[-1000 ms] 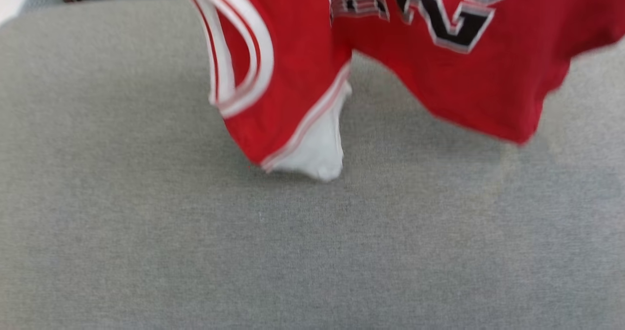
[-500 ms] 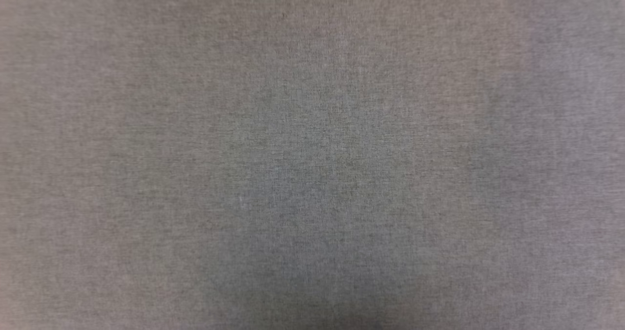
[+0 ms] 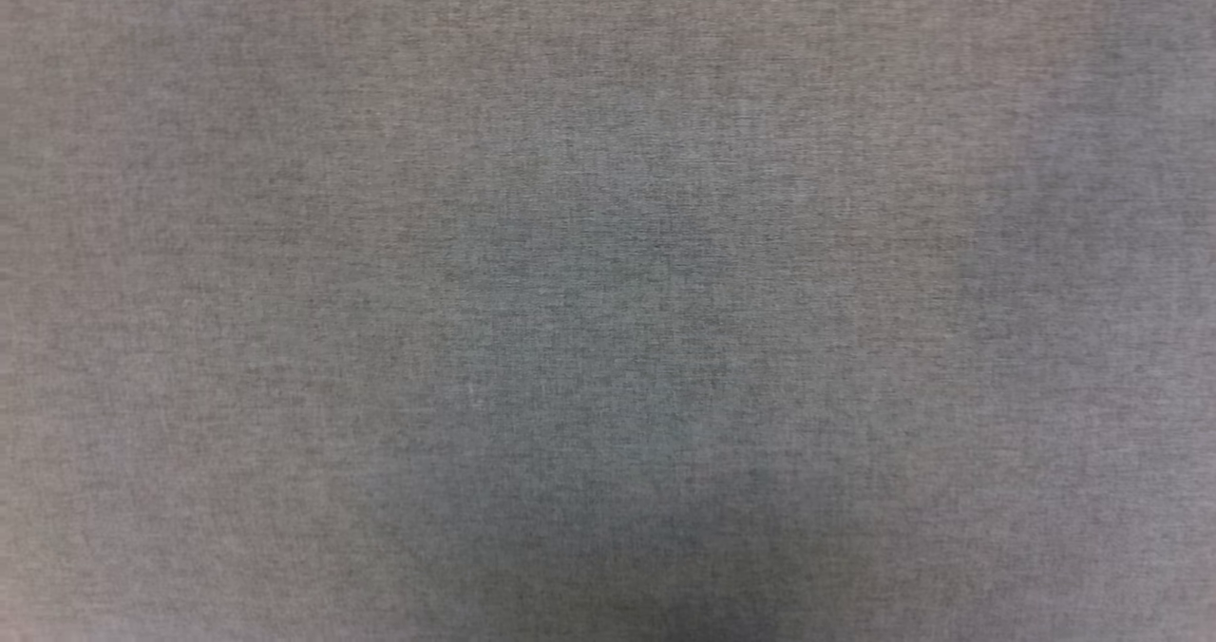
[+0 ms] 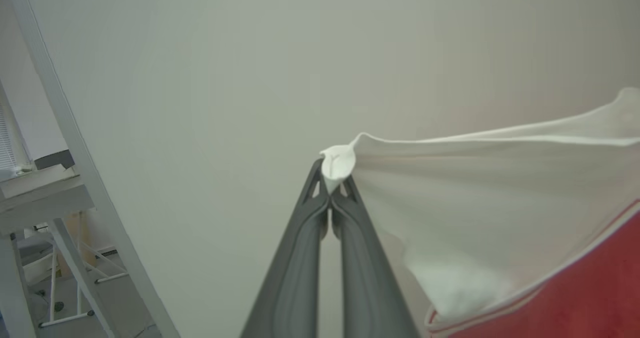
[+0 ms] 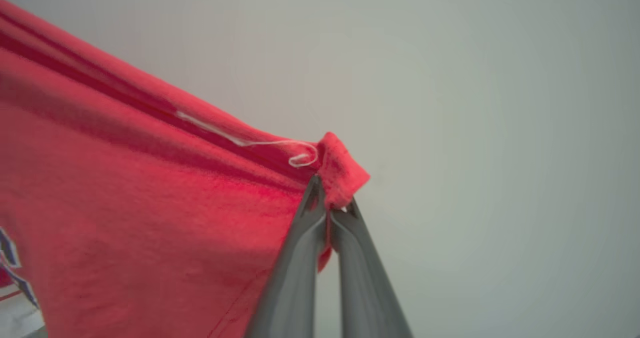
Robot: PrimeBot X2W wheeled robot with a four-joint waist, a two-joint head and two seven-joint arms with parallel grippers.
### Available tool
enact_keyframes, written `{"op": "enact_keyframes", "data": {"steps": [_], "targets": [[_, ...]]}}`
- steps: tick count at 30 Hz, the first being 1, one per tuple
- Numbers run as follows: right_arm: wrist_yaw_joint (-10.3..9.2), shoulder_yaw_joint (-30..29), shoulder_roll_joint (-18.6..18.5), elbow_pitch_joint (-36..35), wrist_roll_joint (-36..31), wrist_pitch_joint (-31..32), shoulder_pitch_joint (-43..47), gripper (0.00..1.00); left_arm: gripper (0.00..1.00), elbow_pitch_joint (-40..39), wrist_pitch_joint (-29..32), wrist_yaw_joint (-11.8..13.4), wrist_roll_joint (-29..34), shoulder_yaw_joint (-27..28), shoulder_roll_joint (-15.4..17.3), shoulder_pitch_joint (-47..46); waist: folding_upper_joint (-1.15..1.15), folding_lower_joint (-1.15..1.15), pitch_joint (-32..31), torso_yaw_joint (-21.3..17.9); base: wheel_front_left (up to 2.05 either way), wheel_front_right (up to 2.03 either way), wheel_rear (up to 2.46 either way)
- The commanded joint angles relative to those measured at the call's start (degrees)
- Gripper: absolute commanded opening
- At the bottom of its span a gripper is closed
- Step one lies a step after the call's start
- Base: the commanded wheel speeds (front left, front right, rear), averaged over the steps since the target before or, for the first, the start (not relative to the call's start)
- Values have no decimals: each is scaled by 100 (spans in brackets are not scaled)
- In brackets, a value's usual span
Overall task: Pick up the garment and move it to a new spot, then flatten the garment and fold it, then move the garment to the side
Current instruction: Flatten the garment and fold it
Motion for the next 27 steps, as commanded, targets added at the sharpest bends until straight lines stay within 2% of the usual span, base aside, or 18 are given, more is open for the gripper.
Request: {"op": "enact_keyframes", "data": {"steps": [1,6,12,14,15,20,27], "targets": [[-54,41,-76,113,-31,-87,135,0,0,89,-58,12,-85,58,27,248,0,-1,22,82,0,0,0],[-54,271,-26,267,84,-359,619,0,0,-67,-135,-50,-274,80,-296,1185,0,-1,-171,213,0,0,0],[-54,559,58,313,415,-667,1457,0,0,-844,-139,-79,-356,221,-574,2566,0,-1,-611,305,0,0,0],[-54,699,74,331,548,-736,1804,0,0,-1096,-140,-79,-408,293,-651,3102,0,-1,-827,325,0,0,0],[-54,884,84,328,777,-839,2346,0,0,-1412,-140,-66,-412,320,-710,4003,0,-1,-1205,354,0,0,0],[-54,1157,112,248,1164,-885,3178,0,0,-1727,-141,39,-482,362,-707,5416,0,-1,-1825,362,0,0,0],[-54,1580,-62,-14,1813,-612,4448,0,0,-2062,11,168,-696,195,-673,7199,0,-1,-2527,391,0,0,0]]}}
